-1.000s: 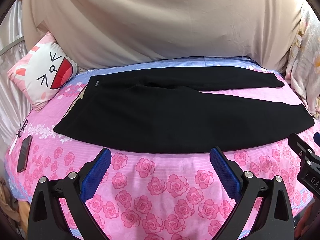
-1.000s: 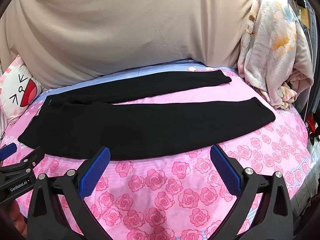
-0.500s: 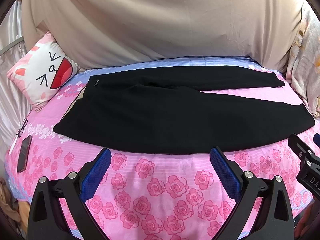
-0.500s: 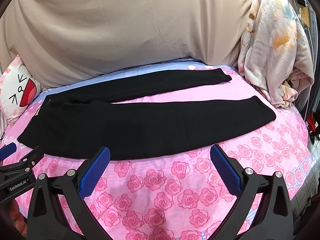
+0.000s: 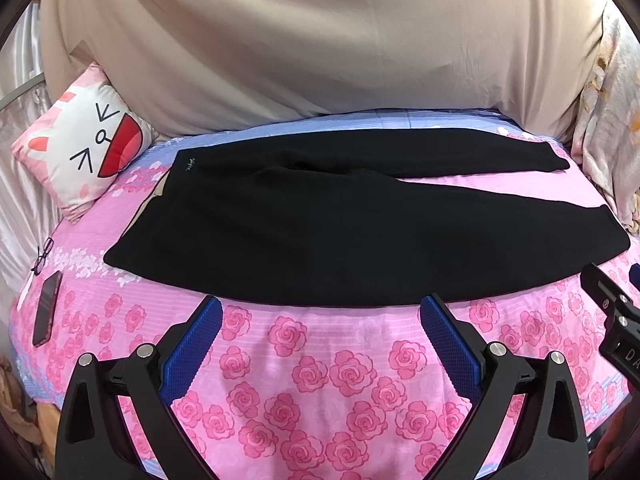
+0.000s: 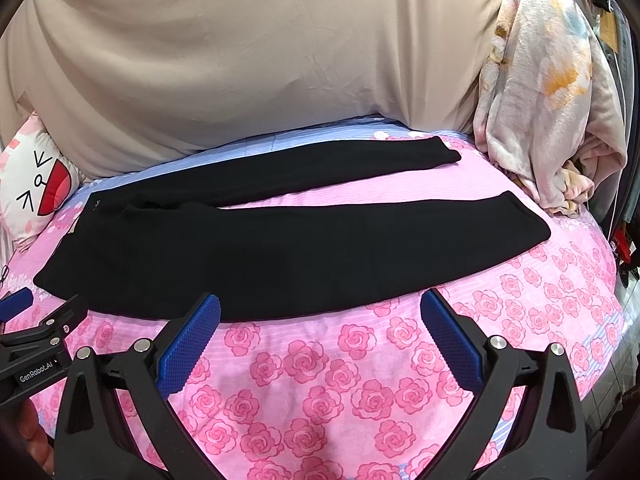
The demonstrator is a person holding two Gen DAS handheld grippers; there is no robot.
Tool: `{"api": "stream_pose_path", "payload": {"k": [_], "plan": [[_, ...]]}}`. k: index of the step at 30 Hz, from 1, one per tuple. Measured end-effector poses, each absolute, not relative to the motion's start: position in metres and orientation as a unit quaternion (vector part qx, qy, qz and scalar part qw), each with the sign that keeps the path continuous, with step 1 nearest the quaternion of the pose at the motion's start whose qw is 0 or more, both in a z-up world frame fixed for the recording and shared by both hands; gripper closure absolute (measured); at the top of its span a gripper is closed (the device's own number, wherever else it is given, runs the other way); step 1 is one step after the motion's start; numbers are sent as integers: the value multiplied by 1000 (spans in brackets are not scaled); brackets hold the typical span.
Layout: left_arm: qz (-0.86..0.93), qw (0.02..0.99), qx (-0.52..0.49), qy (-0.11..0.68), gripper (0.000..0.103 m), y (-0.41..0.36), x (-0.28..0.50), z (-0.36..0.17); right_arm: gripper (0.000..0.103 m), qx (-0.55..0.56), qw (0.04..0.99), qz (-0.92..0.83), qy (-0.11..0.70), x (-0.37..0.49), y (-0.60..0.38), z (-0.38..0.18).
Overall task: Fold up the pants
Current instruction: 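Lower both grippers onto the pants legs and close on the hems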
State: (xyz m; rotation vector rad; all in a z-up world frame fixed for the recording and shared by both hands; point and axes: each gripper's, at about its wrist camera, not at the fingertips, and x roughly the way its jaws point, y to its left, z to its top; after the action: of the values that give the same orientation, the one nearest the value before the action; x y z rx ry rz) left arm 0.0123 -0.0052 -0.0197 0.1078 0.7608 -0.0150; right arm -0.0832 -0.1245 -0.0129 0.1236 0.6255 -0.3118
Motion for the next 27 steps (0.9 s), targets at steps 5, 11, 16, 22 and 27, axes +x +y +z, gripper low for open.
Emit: {"api": "stream_pose_path", "payload": {"k": [5, 11, 16, 22, 27], "plan": [[-10, 925, 43, 377, 5, 0, 27, -24, 5, 45, 943, -172, 280, -78, -151, -1], [8, 927, 45, 373, 5, 2, 61, -24, 5, 76, 942, -165, 282, -43, -221, 10], [26, 928, 54, 368, 5, 2, 97, -24, 5, 70, 930, -177, 314, 13, -293, 14], [47, 927, 71, 366, 5, -3, 143, -27, 5, 56, 911, -229, 339, 65, -358, 8], [53, 924, 70, 373, 5, -8, 172, -34, 5, 41, 915, -204, 345, 84, -348, 0]]}}
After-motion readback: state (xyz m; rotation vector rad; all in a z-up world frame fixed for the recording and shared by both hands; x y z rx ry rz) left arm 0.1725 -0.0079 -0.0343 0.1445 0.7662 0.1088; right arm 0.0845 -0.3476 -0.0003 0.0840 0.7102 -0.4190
